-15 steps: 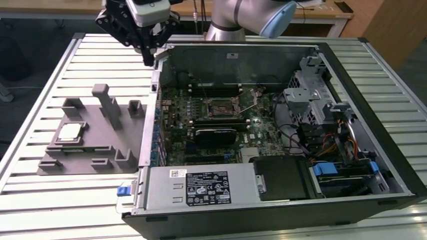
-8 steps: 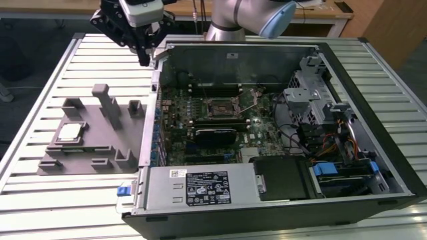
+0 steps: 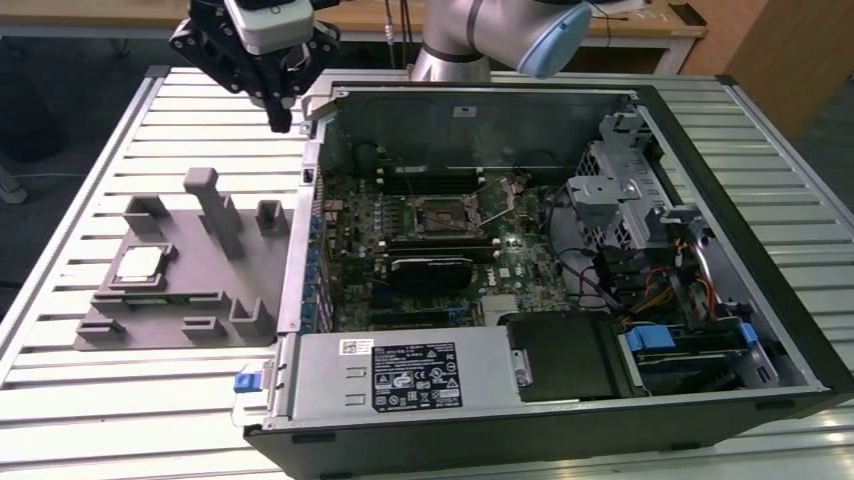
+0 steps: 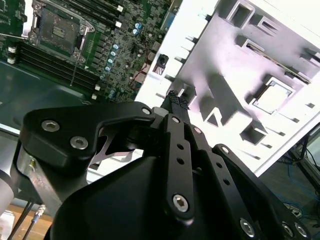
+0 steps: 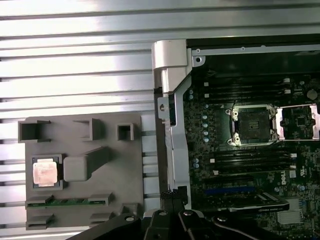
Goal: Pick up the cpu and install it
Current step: 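Reach for the cpu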
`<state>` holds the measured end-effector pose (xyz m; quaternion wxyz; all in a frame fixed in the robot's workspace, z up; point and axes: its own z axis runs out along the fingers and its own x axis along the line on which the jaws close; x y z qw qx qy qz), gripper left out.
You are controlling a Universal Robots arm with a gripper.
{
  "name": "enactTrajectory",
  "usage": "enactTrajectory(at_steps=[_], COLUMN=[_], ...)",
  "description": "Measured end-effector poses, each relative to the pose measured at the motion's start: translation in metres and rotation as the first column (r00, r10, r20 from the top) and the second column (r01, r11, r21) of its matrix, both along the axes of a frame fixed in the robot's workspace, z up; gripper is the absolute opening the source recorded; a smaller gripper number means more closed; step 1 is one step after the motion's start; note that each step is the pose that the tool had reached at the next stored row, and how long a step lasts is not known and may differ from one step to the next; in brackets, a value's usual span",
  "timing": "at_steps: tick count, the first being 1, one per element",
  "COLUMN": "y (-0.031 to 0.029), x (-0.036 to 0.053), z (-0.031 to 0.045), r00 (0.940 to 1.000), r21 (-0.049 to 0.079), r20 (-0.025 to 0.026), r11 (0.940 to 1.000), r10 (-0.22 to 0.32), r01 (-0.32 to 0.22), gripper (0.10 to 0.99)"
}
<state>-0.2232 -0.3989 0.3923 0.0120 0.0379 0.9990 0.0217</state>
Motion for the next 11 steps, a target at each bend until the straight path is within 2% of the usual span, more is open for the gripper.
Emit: enactTrajectory(at_steps=[11], y=[0.0000], x=[-0.0113], z=[-0.0005], r00=[1.0000], r21=[0.000], r20=[0.0000], r11=[1.0000], r10=[0.000], r01=[0.000], gripper=[0.106])
